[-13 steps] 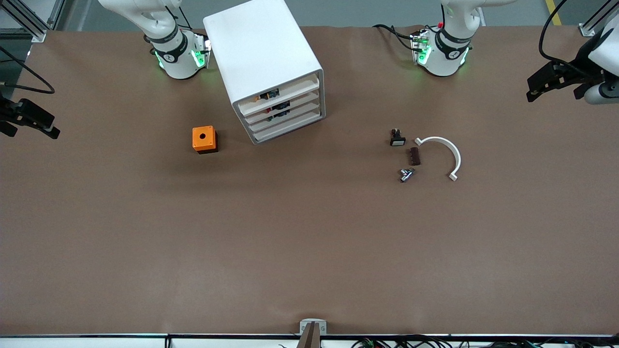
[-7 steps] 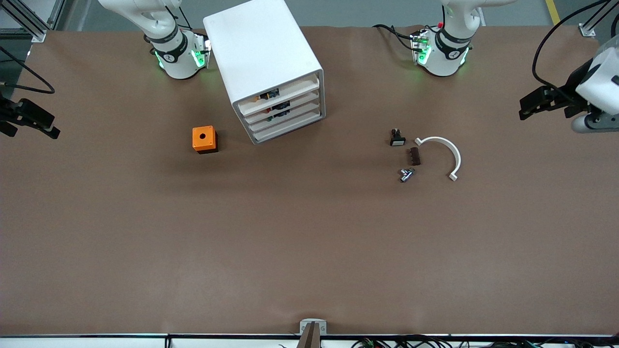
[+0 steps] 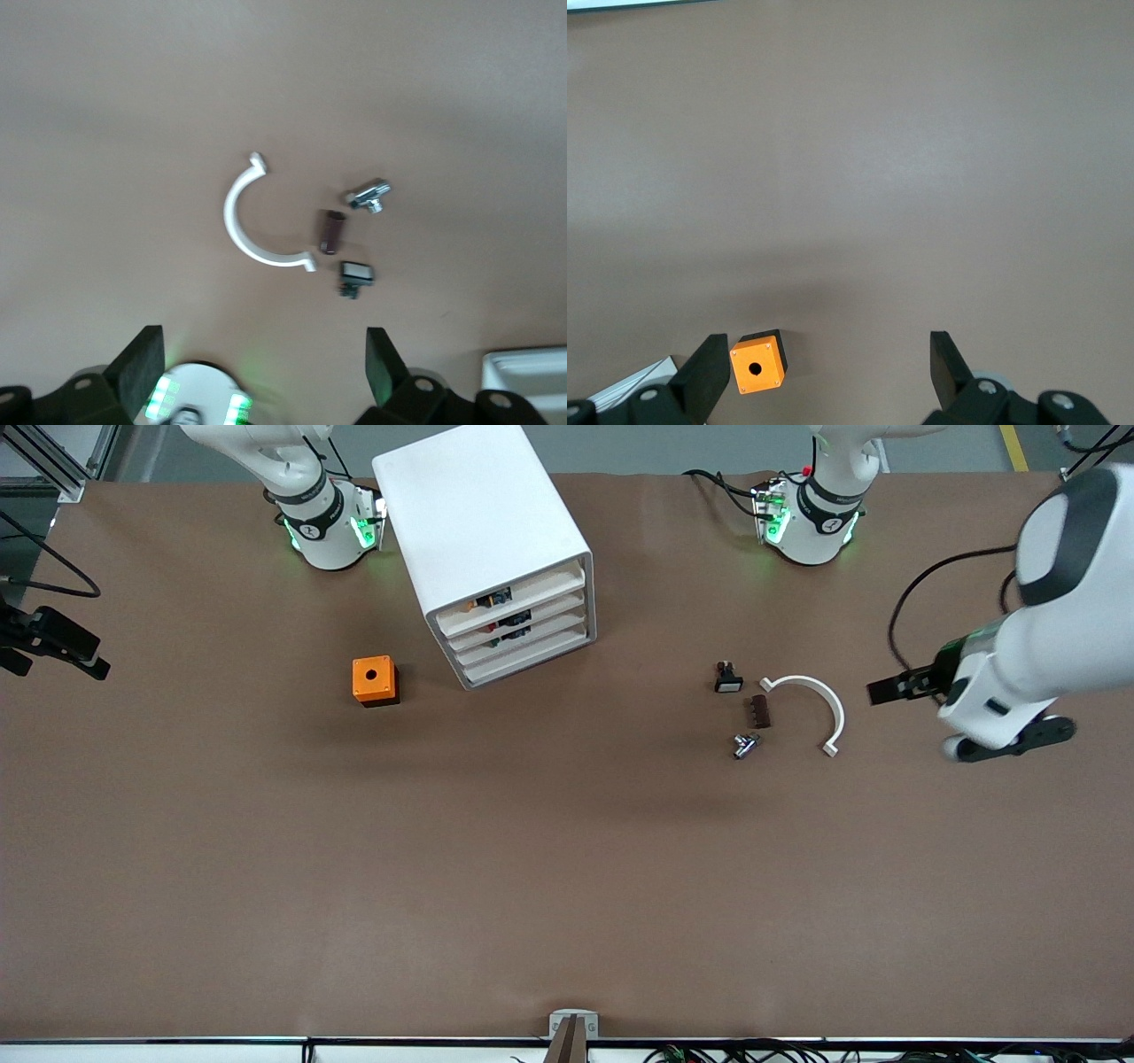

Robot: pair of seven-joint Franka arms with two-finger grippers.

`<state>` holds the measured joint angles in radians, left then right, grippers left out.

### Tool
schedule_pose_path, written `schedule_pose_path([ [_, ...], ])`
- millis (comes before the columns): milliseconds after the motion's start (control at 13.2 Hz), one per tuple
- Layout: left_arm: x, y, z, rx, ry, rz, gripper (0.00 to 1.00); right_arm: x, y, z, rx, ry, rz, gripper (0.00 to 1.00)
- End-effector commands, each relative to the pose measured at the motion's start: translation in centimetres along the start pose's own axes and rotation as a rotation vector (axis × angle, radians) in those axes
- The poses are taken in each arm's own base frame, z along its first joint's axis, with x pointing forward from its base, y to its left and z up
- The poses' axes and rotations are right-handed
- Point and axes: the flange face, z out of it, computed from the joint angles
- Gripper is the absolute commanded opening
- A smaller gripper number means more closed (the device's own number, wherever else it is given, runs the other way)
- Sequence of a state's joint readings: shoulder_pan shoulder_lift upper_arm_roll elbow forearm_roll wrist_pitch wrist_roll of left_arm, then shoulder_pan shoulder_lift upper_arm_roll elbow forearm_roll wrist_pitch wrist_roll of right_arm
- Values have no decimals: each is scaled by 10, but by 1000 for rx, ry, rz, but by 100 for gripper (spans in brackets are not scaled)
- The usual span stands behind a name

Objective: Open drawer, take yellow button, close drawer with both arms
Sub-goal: 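Reach the left gripper to the drawer handle while the right gripper approaches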

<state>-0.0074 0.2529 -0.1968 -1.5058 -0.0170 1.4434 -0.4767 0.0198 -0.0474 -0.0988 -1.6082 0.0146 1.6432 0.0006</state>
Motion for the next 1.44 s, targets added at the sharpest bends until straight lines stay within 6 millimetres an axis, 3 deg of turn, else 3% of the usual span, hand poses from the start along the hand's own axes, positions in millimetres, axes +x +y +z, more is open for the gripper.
schedule_pose_path([
  [0, 17, 50, 38, -35, -63, -153, 100, 1, 2, -3, 0, -1, 5, 100],
  [302, 30, 139, 109, -65, -143, -461, 100, 1, 4, -2, -2, -2, 8, 100],
  [453, 27, 179, 137, -72, -181, -575, 100, 6, 3, 7, -2, -11, 12, 100],
  [680, 10, 220, 166, -84, -289, -744, 100, 12, -1, 21, -4, -39, 16, 100],
  [831, 4, 242, 181, -105, -364, -918, 100, 19, -4, 39, -7, -65, 15, 100],
  [907, 5, 252, 183, -151, -484, -1065, 100, 24, -6, 50, -6, -79, 14, 100],
  [1058, -3, 269, 189, -163, -643, -1170, 100, 37, -13, 76, -8, -99, 42, 100],
  [1285, -29, 295, 192, -140, -750, -1211, 99, 48, -40, 111, 93, -158, 208, 100],
  [1360, -34, 301, 196, -115, -810, -1267, 99, 51, -60, 121, 110, -176, 251, 100],
])
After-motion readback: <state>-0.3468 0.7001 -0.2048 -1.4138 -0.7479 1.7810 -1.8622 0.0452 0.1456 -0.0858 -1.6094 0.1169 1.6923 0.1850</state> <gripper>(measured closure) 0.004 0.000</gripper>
